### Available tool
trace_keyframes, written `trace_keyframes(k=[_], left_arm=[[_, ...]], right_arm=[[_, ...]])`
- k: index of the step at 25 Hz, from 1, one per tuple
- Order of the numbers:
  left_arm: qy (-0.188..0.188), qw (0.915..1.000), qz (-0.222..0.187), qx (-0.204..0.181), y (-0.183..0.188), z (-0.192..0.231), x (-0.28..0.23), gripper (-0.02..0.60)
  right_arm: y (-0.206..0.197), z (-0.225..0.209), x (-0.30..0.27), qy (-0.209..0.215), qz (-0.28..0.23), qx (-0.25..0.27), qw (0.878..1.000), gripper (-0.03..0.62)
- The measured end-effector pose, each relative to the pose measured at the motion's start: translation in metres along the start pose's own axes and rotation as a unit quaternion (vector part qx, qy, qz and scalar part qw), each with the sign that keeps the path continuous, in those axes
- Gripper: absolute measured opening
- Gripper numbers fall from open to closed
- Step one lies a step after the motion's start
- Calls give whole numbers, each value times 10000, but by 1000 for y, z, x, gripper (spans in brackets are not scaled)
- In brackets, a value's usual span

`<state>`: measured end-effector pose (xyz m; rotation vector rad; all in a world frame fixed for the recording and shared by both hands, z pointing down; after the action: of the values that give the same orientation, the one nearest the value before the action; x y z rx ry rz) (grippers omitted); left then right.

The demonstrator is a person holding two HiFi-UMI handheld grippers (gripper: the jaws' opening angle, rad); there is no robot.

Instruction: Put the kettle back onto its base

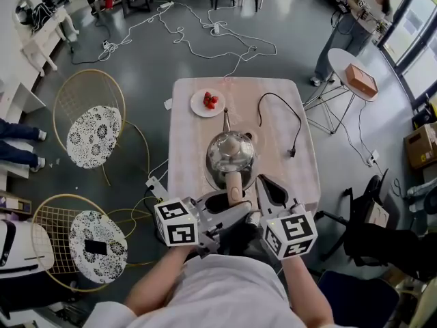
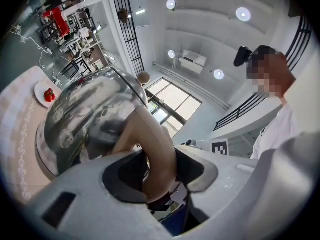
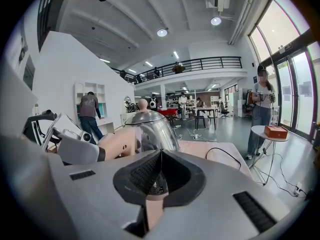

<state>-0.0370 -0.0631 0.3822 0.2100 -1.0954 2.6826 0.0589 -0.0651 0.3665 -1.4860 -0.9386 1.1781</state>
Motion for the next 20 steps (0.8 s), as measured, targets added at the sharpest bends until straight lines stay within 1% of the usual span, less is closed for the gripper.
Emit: trace_keyframes(k=[4, 11, 14, 16, 20], left_arm=[[73, 10000, -8, -56, 0, 13, -20, 169], [144, 9998, -79, -147, -1, 36, -62, 169], [251, 9996, -149, -55, -1, 46, -76, 169], [312, 9994, -169, -33, -2, 52, -83, 169], [354, 9992, -84, -148, -6, 69, -95, 169]], right_arm=[[-1, -21, -9, 101, -11, 48, 9999, 5], [-2, -68, -25, 318, 134, 87, 9994, 5], [-2, -86, -30, 335, 163, 87, 9993, 5], [-3, -94, -34, 386, 186, 85, 9990, 5], [-10, -106, -46, 535, 277, 47, 9982, 5]])
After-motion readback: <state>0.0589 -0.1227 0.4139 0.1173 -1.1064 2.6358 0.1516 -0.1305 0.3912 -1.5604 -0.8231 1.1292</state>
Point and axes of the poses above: the fingertips, and each gripper's own axes: x backward along the fingers, z to its left, y out of its top, the point moved 4 cm from there along x, backward along the fingers, and after that the axes turned 8 degrees about -z, right-handed, at the moved point
